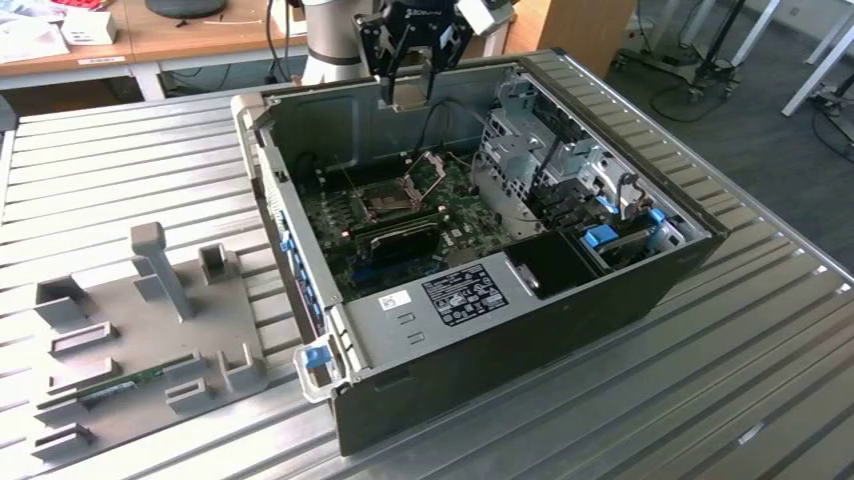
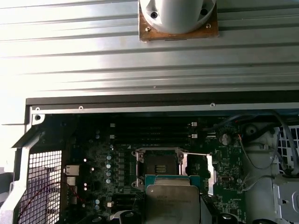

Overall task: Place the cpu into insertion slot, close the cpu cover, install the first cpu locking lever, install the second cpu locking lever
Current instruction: 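Place the cpu into insertion slot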

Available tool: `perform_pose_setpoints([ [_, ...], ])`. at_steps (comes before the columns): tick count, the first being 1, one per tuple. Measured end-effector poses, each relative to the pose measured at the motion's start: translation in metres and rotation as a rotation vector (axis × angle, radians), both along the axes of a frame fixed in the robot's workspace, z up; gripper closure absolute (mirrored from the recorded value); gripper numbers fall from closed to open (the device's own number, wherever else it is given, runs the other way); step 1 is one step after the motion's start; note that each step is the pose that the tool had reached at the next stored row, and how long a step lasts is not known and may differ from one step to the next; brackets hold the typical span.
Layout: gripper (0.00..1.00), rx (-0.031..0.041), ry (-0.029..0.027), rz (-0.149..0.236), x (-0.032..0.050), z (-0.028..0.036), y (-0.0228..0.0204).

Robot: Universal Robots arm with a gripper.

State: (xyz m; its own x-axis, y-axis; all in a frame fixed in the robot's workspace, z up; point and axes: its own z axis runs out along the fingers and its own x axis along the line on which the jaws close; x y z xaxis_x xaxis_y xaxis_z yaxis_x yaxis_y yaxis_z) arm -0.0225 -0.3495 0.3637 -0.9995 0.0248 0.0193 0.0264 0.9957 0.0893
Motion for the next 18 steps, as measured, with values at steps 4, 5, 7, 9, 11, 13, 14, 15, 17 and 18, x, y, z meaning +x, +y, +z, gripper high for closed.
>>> perform_pose_setpoints([
  [4, 0.46, 0.0, 0.0, 0.0, -0.0012, -0.0005, 0.0],
  [5, 0.46, -0.0001, 0.0001, 0.0, -0.0013, -0.0006, 0.0],
  [7, 0.46, 0.0001, 0.0, 0.0, -0.0031, -0.0009, 0.0],
  [9, 0.46, -0.0001, 0.0001, 0.0, -0.0032, -0.001, 0.0],
  [11, 0.46, 0.0001, 0.0, 0.0, -0.0032, -0.0016, 0.0],
  [13, 0.46, 0.0, 0.0, 0.0, -0.0032, -0.0022, 0.0],
  [14, 0.46, 0.0, 0.0, 0.0, -0.0032, -0.0025, 0.0],
  [15, 0.46, 0.0, 0.0, 0.0, -0.0033, -0.0029, 0.0],
  [17, 0.46, 0.0, 0.0, 0.0, -0.0034, -0.0038, 0.0],
  [18, 0.46, 0.0, 0.0, 0.0, -0.0035, -0.0041, 0.0],
])
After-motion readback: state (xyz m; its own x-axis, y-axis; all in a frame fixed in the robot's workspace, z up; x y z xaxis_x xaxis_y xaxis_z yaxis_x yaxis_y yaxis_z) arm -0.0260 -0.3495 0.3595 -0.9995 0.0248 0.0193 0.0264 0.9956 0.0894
